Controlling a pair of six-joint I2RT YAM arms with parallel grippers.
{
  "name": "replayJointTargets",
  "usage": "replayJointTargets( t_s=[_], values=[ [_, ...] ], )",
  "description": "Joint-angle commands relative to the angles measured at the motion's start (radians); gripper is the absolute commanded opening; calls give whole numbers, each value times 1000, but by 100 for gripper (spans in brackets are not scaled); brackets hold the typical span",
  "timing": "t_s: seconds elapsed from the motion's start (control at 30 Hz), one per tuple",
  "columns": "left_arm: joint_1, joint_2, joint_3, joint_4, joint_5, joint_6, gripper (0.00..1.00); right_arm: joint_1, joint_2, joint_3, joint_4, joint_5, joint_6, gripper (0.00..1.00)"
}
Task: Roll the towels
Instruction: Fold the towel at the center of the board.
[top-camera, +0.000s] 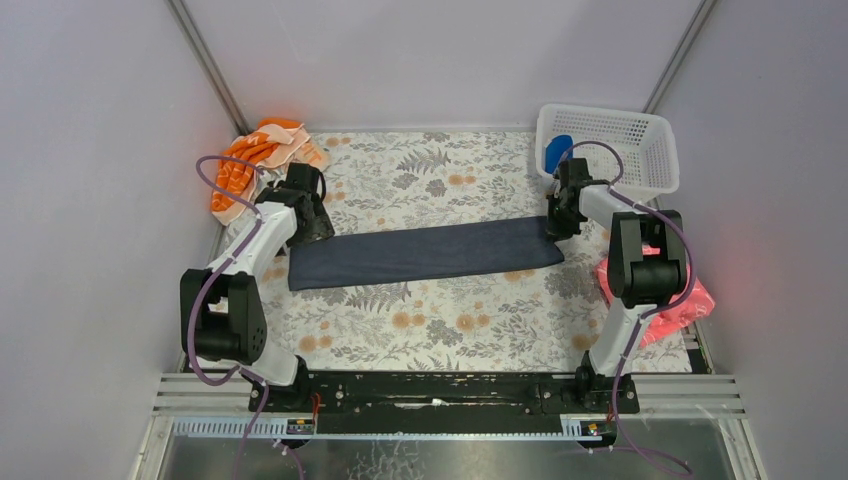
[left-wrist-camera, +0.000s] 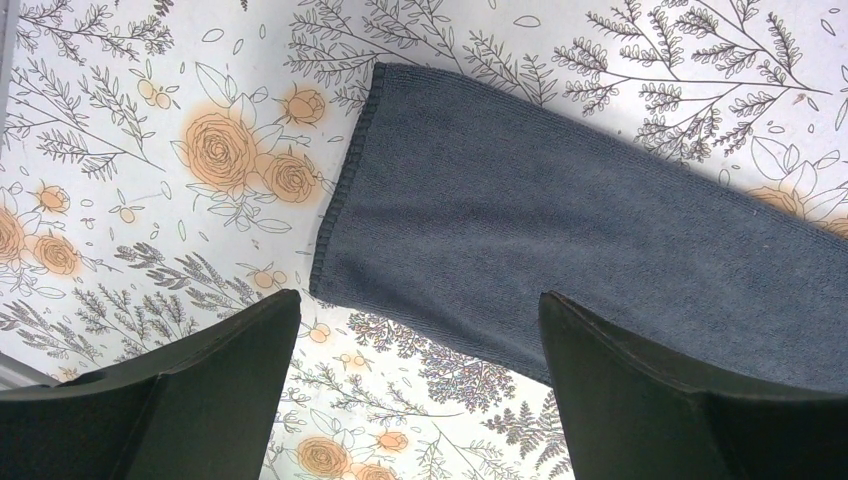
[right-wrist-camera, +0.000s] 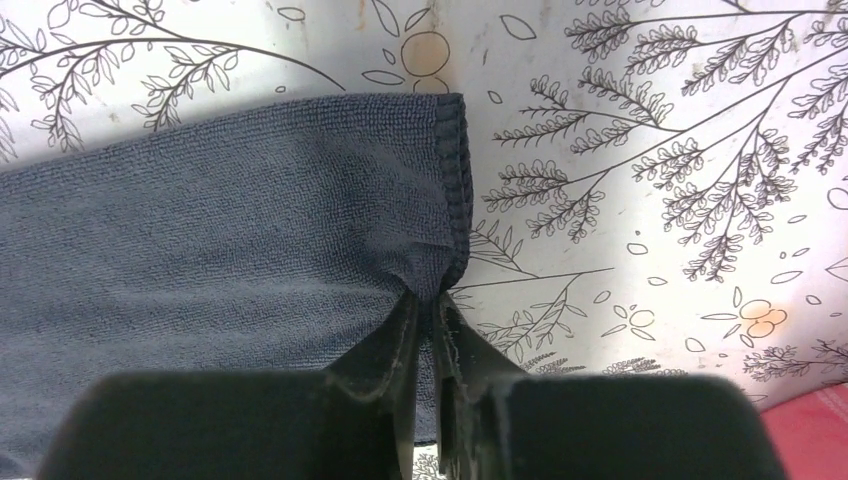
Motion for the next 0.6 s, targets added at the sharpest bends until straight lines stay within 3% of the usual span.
replayJointTargets(
  t_s=[0.0, 0.07, 0.3, 0.57],
  values=[
    [6, -28, -9, 33, -38, 9, 89, 26, 103, -30, -111, -11, -25, 7],
    [5, -32, -9, 33, -36, 9, 89, 26, 97, -16, -126, 27, -39, 0],
    [6, -52, -17, 43, -8, 14, 93, -7, -32, 78, -212, 394, -45, 0],
    [5, -78, -28, 53, 22, 14, 98, -119, -125, 179, -248, 618, -55, 0]
  ],
)
